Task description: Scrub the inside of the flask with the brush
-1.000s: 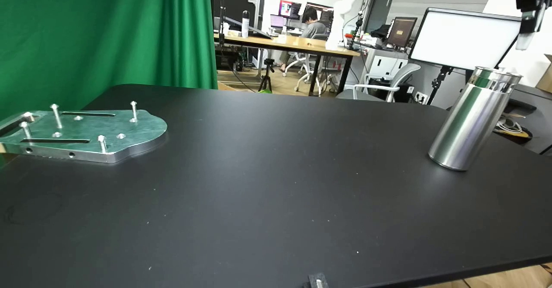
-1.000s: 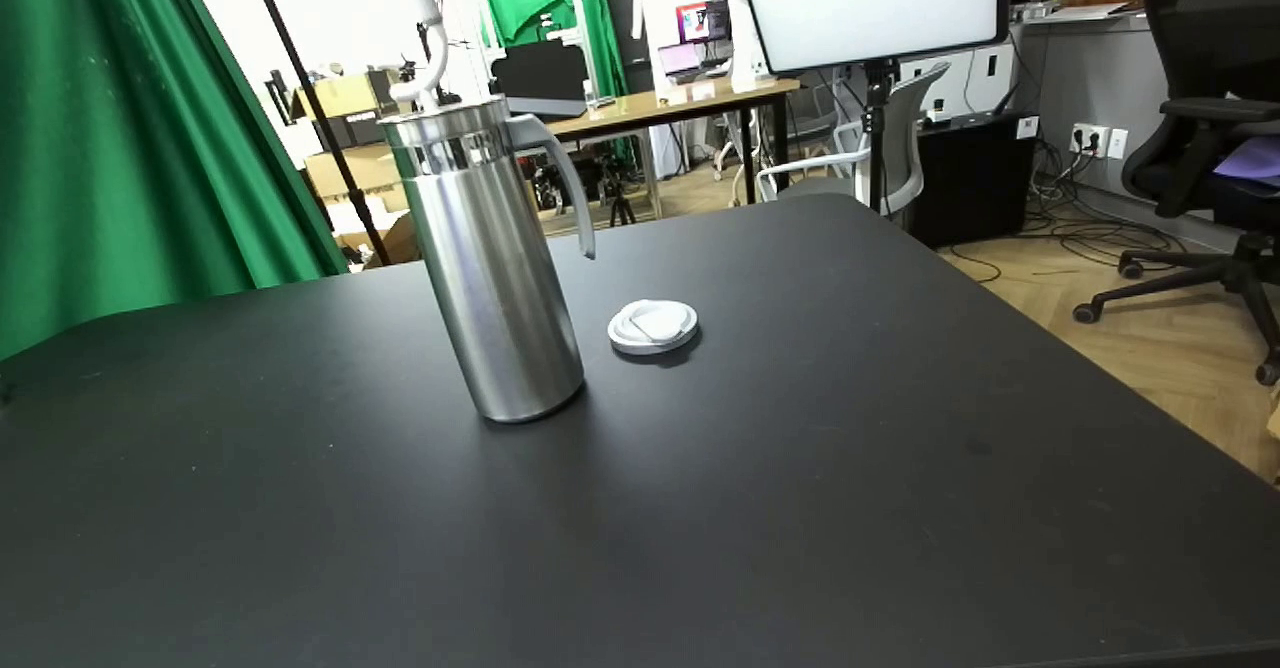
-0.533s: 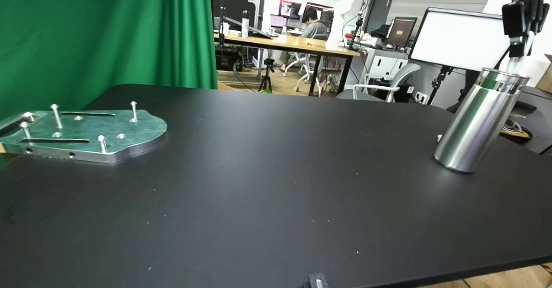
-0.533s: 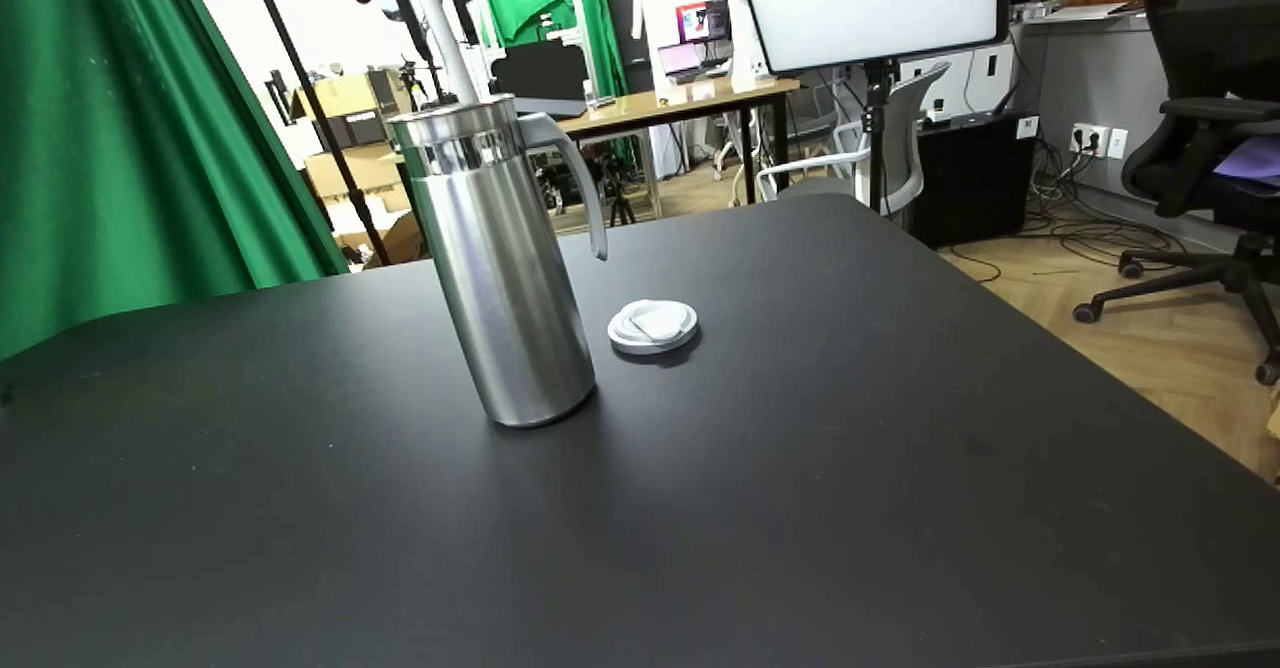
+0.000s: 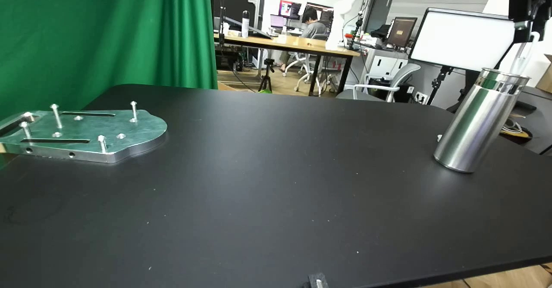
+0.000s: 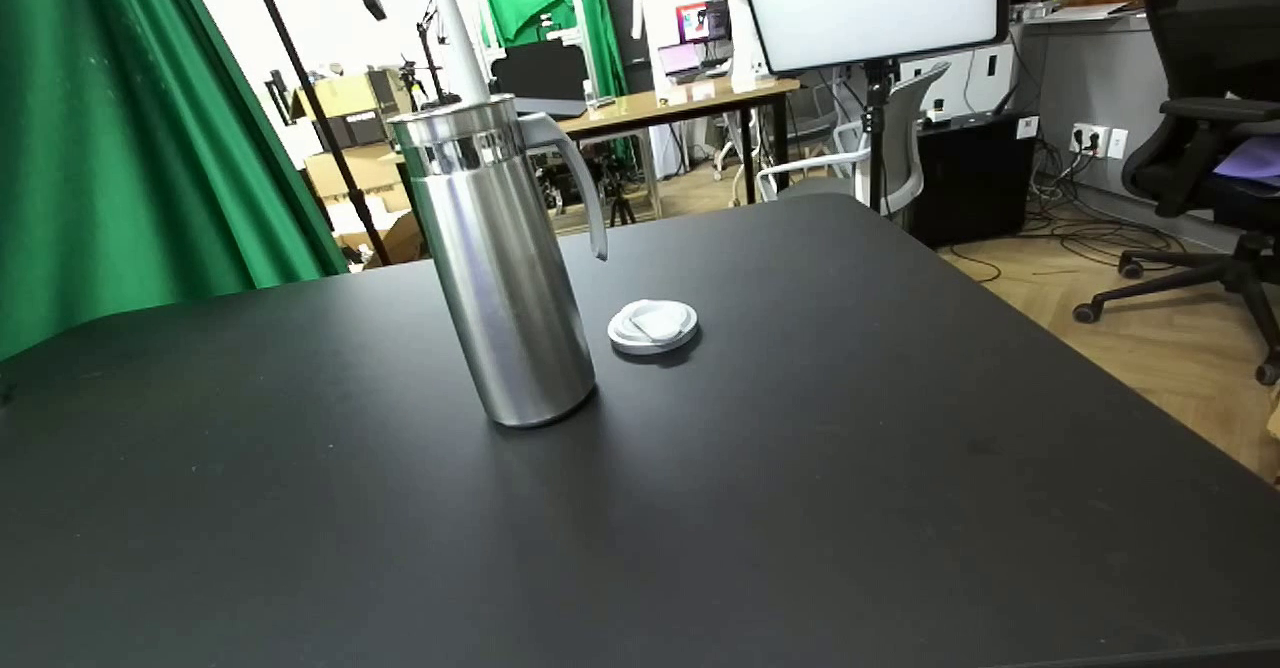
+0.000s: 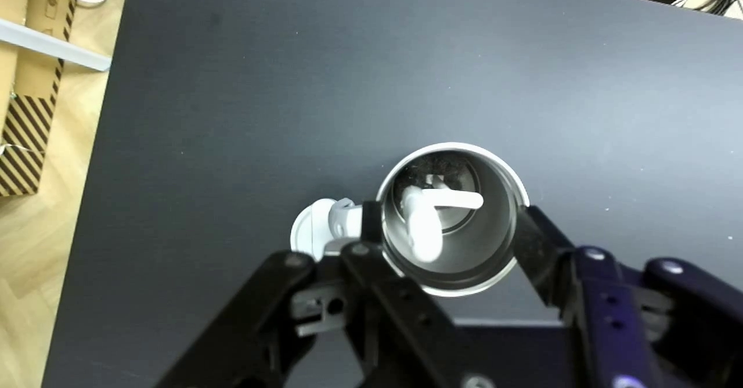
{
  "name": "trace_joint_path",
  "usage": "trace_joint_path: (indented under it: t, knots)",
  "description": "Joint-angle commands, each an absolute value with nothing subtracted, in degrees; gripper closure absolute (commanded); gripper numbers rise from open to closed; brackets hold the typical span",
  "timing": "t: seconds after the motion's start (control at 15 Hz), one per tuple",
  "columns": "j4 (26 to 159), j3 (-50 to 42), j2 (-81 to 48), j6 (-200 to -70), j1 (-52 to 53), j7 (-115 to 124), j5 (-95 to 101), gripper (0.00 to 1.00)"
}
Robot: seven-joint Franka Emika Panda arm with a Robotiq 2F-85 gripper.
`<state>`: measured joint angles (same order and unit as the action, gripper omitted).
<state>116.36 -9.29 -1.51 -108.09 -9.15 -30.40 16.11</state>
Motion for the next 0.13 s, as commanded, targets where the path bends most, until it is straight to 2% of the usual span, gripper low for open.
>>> trace_joint_path:
  t: [0.0,0.07]
  knots:
    - [116.3,-9.2,-1.5,-107.9,-9.3,-30.4,16.1,0.38]
    - [116.3,-9.2,-1.5,-107.9,-9.3,-30.4,16.1,0.38]
